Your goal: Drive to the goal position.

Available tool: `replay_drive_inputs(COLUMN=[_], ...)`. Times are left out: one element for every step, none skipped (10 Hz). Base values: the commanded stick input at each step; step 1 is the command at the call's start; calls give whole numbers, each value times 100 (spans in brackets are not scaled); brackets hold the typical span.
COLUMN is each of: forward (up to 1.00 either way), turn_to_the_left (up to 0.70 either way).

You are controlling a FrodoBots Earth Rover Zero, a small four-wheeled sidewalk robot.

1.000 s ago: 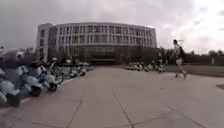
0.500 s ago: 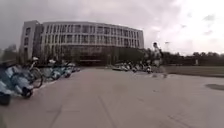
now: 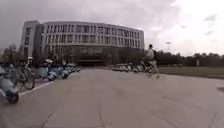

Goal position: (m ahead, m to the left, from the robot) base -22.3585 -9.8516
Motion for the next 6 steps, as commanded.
replay_drive_inputs(forward=[70, 70, 70, 70, 70, 70], turn_to_the_left=[11, -1, -1, -1, -1, -1])
